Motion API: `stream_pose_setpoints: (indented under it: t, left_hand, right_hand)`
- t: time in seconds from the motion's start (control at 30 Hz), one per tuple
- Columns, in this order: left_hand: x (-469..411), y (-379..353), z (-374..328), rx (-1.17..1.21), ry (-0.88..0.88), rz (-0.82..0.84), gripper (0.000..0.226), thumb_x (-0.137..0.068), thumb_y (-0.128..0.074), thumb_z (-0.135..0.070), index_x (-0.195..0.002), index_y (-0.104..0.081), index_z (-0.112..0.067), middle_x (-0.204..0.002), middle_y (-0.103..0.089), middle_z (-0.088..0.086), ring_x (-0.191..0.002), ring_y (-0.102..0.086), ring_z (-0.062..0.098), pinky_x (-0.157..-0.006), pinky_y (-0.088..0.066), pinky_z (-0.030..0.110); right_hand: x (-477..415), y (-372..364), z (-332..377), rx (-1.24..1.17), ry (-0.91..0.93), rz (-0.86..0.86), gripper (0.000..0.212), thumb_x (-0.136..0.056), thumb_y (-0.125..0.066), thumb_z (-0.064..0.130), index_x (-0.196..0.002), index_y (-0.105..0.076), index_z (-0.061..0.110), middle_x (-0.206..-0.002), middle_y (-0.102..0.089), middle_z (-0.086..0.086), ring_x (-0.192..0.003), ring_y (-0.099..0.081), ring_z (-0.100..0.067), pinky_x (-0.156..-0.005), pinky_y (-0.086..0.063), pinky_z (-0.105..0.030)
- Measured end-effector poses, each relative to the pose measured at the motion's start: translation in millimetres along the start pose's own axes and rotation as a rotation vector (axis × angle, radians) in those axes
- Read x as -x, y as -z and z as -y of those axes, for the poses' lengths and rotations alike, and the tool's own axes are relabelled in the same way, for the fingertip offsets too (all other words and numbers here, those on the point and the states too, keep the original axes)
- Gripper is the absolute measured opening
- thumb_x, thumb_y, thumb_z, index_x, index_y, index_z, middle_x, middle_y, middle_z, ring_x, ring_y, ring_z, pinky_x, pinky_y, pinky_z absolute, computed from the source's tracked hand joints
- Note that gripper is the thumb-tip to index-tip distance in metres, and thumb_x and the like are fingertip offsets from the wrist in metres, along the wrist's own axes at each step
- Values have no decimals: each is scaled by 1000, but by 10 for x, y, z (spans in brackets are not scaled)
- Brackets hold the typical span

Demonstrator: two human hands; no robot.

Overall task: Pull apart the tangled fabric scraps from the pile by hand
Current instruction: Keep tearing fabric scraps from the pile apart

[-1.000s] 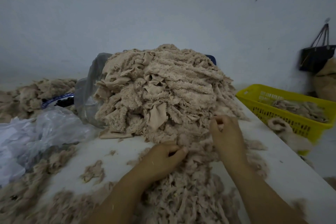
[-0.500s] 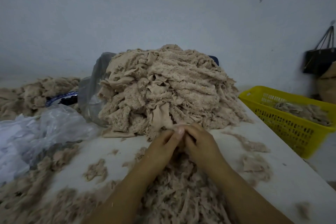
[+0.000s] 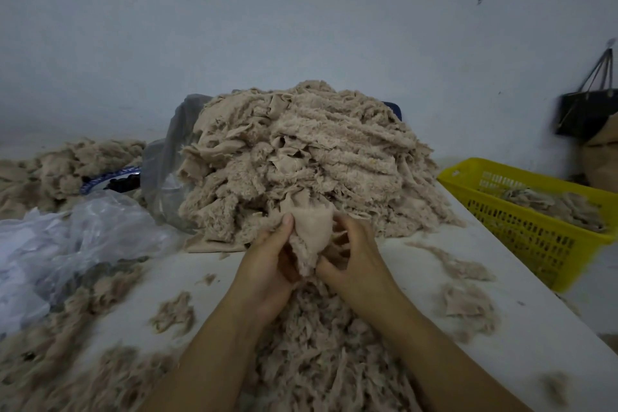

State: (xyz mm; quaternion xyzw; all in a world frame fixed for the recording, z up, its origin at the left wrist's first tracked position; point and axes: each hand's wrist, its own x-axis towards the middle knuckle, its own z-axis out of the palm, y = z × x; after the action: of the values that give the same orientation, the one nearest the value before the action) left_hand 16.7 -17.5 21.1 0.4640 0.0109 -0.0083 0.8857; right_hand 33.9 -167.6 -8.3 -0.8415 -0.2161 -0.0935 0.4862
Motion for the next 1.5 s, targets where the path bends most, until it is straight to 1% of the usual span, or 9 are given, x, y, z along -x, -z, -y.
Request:
stream_pose_setpoints:
  t: [0.1, 0.3, 0.63, 0.73, 0.87, 0.97, 1.07, 1.27, 1.5]
  left_hand:
    - [12, -21, 13, 27, 17, -20, 48, -92, -54, -32, -130, -61, -3, -126, -67, 18, -116, -65, 30, -96, -54, 41]
    - [-119, 191, -92, 238, -151, -382, 24, -102, -52, -21, -123, -60, -11, -111, -66, 5, -88, -64, 14, -70, -54, 28]
    - [-133, 202, -138, 284, -8, -273, 23, -106, -44, -24, -105, -64, -11, -95, -68, 3, -88, -62, 16, -75, -52, 31]
    - [-54, 64, -99, 62, -12, -156, 29, -103, -46, -26, -108, -69, -9, -90, -76, 4, -81, -72, 15, -66, -57, 29]
    - [86, -88, 13, -748, -174, 74, 52, -73, -51, -85, -99, -68, -44, -96, -71, -21, -88, -68, -5, -72, -53, 17]
    - [113, -158, 125, -997, -225, 114, 38, -74, -66, -73, -87, -69, -37, -85, -73, -14, -78, -69, 2, -66, -53, 21]
    - [103, -170, 115, -687, -149, 17, 24, -86, -70, -46, -82, -76, -23, -84, -78, -1, -79, -75, 17, -66, -57, 24]
    - [45, -60, -83, 38, 81, -82, 25, -73, -72, -30, -86, -79, -10, -98, -76, 18, -84, -75, 30, -68, -60, 38]
    - [-30, 219, -168, 274, 14, -44, 18, -72, -70, -31, -77, -83, -19, -96, -78, 7, -83, -76, 24, -67, -60, 35]
  right_hand:
    - [44, -10, -15, -4, -40, 114, 10, -91, -58, 45, -99, -58, 40, -105, -52, 14, -88, -52, 8, -80, -48, -21]
    - [-21, 235, -75, -97, -160, -236, 42, -99, -53, 42, -65, -39, 21, -46, -42, 14, -41, -39, -2, -42, -29, -14]
    - [-3, 329, 4, -412, -218, -292, 56, -89, -54, 58, -72, -45, 5, -54, -34, -3, -46, -33, -19, -47, -34, -23]
    - [22, 305, 100, -476, -195, -269, 49, -88, -54, 57, -68, -49, 12, -53, -38, -6, -44, -36, -22, -46, -38, -31]
    - [-5, 236, 182, -409, -71, -257, 44, -96, -55, 39, -56, -41, 31, -45, -36, 14, -41, -32, -2, -44, -31, -14]
    - [5, 235, 216, -434, -76, -238, 40, -91, -59, 44, -66, -48, 15, -57, -45, 4, -52, -41, -10, -53, -41, -24]
    - [9, 235, 208, -503, -101, -173, 41, -78, -61, 55, -72, -56, 15, -74, -53, -9, -69, -51, -18, -66, -47, -37]
    - [10, 197, 57, -240, -72, 134, 46, -89, -61, 55, -60, -37, 28, -58, -32, 9, -52, -32, -8, -49, -25, -18]
    - [-21, 365, -66, -280, -272, -122, 41, -101, -50, 36, -71, -29, 17, -56, -27, 8, -49, -24, -11, -56, -28, -33]
